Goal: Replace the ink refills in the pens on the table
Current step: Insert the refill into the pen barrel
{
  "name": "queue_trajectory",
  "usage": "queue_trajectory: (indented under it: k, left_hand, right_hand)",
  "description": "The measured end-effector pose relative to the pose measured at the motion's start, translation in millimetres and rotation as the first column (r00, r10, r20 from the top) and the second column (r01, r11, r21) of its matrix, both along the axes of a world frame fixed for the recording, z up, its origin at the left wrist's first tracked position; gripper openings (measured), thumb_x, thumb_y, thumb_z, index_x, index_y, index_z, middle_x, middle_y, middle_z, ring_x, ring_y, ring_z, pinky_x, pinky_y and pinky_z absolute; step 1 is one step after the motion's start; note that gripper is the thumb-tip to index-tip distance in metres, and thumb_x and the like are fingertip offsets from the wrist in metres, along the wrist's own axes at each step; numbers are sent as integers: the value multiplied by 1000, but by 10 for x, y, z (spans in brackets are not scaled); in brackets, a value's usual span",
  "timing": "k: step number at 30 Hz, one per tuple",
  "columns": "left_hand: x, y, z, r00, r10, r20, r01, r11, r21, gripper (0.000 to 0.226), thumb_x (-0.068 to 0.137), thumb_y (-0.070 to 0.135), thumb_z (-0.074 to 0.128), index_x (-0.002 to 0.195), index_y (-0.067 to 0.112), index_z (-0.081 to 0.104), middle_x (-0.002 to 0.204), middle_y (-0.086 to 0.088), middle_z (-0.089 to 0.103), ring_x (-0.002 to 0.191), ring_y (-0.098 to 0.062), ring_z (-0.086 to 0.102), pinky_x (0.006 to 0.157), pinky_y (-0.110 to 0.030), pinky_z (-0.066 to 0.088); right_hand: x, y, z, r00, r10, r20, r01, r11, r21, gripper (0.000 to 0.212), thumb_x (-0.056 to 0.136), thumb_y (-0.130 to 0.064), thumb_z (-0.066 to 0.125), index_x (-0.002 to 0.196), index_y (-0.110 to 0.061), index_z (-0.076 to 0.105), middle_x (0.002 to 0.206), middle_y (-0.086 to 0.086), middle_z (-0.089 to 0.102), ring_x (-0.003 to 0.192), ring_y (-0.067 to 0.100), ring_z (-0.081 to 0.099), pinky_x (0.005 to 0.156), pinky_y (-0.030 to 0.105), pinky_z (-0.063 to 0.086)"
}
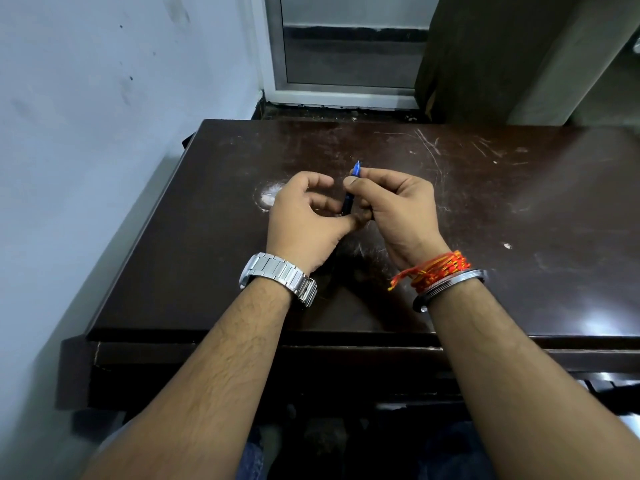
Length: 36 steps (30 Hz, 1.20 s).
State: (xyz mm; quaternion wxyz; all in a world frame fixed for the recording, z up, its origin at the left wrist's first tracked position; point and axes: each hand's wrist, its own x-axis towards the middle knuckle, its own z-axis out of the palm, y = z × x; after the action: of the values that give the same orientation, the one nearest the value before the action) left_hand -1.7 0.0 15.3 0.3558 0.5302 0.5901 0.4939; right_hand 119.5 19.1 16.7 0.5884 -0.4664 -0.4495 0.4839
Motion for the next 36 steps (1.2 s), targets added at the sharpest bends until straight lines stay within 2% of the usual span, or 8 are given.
queue_trajectory:
  k: [6, 9, 13, 18, 24, 29, 34, 36]
  left_hand:
    - [20, 3, 22, 1000, -2, 15, 3, 1000, -23, 32, 70, 17, 77, 99, 21, 65, 78, 4, 74, 71, -7, 71, 65, -24, 56]
    - [12, -5, 14, 1000, -28, 2, 28, 999, -25, 35, 64, 14, 84, 93, 20, 66, 75, 3, 73, 66, -8, 69, 66, -31, 59]
    - [10, 1, 20, 999, 41, -15, -41, 999, 22, 40, 58, 25, 90, 87, 21, 65, 74, 6, 69, 65, -1, 64, 61, -16, 53]
    - [10, 29, -1, 999, 2, 35, -1, 1000, -29, 28, 67, 12, 81, 90, 19, 66, 76, 3, 74, 68, -11, 72, 64, -32, 59]
    - [27, 18, 5, 999, 50, 11, -51, 998, 42, 28, 61, 20, 87, 80, 20, 66, 74, 8, 68, 64, 0, 63, 59, -13, 49]
    - [31, 19, 22, 999, -5, 38, 8, 997, -76, 7, 71, 18, 74, 77, 20, 75, 69, 1, 76, 66, -12, 73, 69, -37, 62]
    - [24, 10, 20, 1000, 10, 4, -10, 999, -40, 27, 60, 22, 90, 74, 19, 67, 67, 4, 68, 60, -9, 63, 58, -32, 58]
    - [19, 11, 34, 1000, 22, 8, -22, 999, -36, 23, 63, 28, 87, 74, 19, 69, 62, 7, 68, 57, -6, 63, 53, -28, 56]
  right_hand:
    - [23, 1, -2, 1000, 27, 4, -27, 1000, 10, 10, 80, -6, 76, 78, -15, 78, 54, -7, 65, 48, 1, 57, 48, 15, 45]
    - [21, 2, -7, 1000, 18, 15, -18, 1000, 19, 11, 80, -5, 76, 77, -16, 78, 54, -8, 67, 49, -1, 58, 48, 14, 45]
    - [20, 11, -9, 999, 8, 39, -9, 1000, 26, 11, 79, -6, 77, 77, -16, 78, 57, -7, 69, 51, -1, 59, 51, 14, 46]
    - [26, -7, 0, 999, 24, 36, -25, 999, 26, 7, 81, -4, 76, 84, -10, 78, 54, -8, 67, 49, 0, 58, 49, 14, 46]
    - [7, -18, 19, 999, 13, 50, -14, 1000, 17, 10, 81, -5, 76, 79, -14, 78, 54, -6, 64, 49, 2, 53, 51, 17, 45]
    - [8, -34, 30, 999, 15, 49, -16, 1000, 13, 7, 82, -4, 76, 82, -11, 77, 52, -7, 65, 47, -1, 56, 48, 13, 45]
    - [2, -14, 14, 998, 4, 58, -4, 1000, 7, 7, 81, -5, 77, 80, -12, 77, 53, -8, 63, 49, 2, 52, 52, 18, 45]
    - [2, -16, 14, 998, 11, 55, -12, 1000, 23, 10, 81, -5, 77, 77, -15, 77, 57, -7, 68, 51, 0, 57, 52, 15, 47]
